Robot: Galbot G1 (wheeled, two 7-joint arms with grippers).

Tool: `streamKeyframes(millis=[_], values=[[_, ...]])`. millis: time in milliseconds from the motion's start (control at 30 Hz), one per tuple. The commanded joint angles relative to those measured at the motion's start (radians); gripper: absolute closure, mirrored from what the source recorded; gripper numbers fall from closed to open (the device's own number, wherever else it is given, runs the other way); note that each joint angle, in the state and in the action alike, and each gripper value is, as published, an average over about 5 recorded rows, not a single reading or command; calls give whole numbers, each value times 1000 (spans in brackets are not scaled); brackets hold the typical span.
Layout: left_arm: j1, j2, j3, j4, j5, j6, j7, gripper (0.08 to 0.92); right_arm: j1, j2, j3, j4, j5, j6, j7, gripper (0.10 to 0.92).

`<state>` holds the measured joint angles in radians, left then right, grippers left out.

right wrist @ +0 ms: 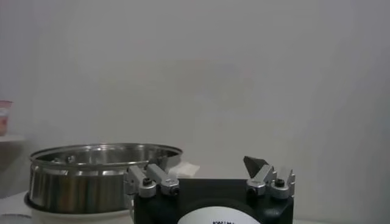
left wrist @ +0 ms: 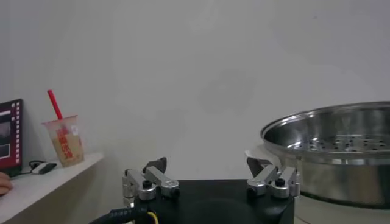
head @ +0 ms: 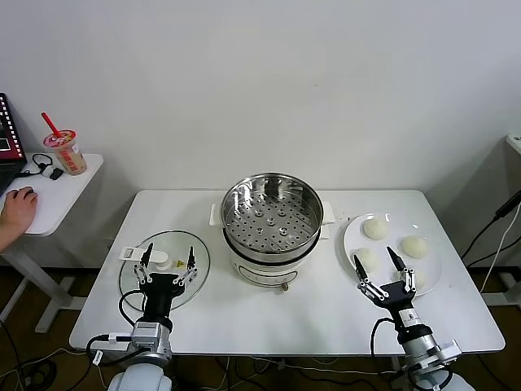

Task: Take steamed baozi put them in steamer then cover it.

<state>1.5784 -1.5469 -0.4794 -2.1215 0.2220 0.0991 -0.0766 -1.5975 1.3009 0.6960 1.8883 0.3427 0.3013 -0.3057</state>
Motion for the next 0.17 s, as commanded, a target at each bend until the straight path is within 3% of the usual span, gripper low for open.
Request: streamKeyframes(millis=[33, 167], values=[[11, -8, -4, -1, 8, -8, 3, 177, -30, -35, -57, -6, -24, 29, 50, 203], [12, -7, -5, -1, 9, -8, 3, 177, -23, -44, -56, -17, -22, 27, 51, 203]])
